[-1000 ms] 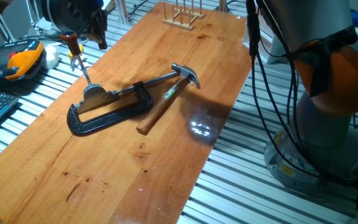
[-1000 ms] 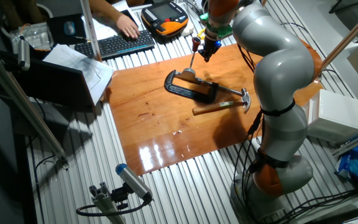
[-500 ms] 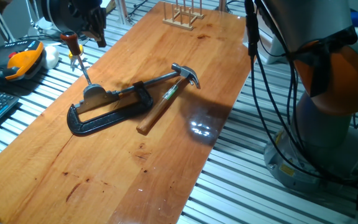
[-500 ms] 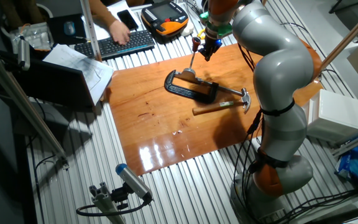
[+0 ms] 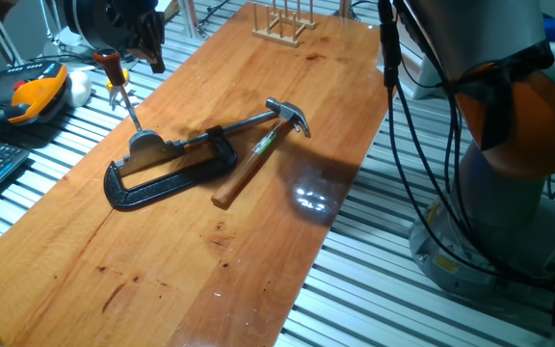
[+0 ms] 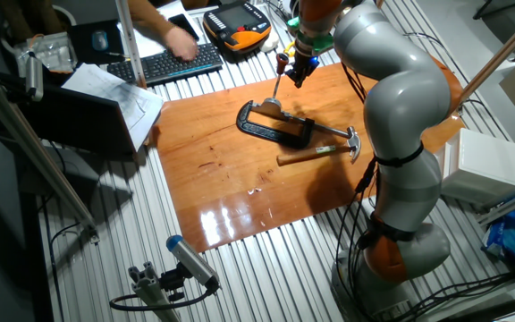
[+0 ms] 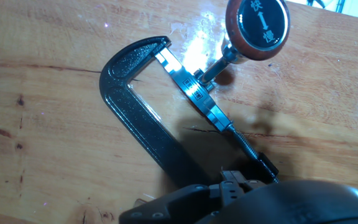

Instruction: Pull up the lever

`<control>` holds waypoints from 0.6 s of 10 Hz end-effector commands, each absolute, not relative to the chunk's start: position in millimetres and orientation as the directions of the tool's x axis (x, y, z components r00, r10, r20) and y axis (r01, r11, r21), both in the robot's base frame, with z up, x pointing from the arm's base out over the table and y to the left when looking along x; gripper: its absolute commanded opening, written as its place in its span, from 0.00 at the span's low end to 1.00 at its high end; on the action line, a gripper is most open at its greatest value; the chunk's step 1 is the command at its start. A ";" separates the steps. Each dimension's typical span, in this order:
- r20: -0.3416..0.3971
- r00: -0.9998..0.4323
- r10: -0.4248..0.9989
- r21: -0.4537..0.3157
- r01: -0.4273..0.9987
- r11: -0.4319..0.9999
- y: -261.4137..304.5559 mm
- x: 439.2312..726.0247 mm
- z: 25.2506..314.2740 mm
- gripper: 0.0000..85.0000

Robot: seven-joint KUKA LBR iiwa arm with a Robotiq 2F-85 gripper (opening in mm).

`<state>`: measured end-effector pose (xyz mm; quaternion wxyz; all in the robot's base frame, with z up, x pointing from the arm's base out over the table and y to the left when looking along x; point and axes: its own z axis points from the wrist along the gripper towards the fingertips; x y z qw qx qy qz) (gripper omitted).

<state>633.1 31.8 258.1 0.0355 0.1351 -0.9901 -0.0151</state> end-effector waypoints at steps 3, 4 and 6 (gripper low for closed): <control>0.069 -0.961 -0.269 0.038 -0.267 0.963 31.6 633.4 259.2 0.00; 0.073 -0.960 -0.269 0.038 -0.266 0.963 31.9 633.5 259.8 0.00; 0.081 -0.960 -0.267 0.033 -0.265 0.964 32.2 633.4 262.3 0.00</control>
